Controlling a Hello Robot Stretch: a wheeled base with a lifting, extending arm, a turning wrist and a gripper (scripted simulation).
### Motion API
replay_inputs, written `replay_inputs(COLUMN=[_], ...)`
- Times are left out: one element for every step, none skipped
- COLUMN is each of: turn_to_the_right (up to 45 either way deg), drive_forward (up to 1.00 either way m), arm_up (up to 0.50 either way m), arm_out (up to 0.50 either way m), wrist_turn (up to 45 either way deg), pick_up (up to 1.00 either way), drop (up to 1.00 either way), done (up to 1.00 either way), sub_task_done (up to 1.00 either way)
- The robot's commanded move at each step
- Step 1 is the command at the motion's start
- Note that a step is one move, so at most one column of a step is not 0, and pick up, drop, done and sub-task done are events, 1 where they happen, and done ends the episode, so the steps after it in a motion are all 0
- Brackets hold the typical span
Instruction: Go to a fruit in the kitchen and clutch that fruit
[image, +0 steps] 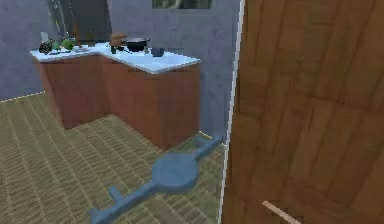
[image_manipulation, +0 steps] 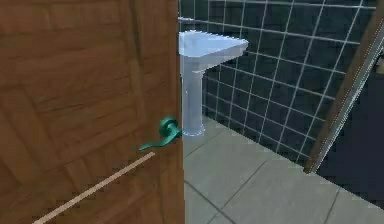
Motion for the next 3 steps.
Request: replay_inputs(turn_to_the_right=[-45.0, -6.0, 0.0], drive_forward=[0.00, 0.00, 1.00], arm_up=[0.00, 0.00, 0.00], arm_out=[0.00, 0.00, 0.00], wrist_turn=[0.0, 0.0, 0.0], pick_up=[0.00, 0.00, 0.00], drop=[0.00, 0.00, 0.00], done=[0.00, 0.00, 0.00], sub_task_done=[0.00, 0.00, 0.00])
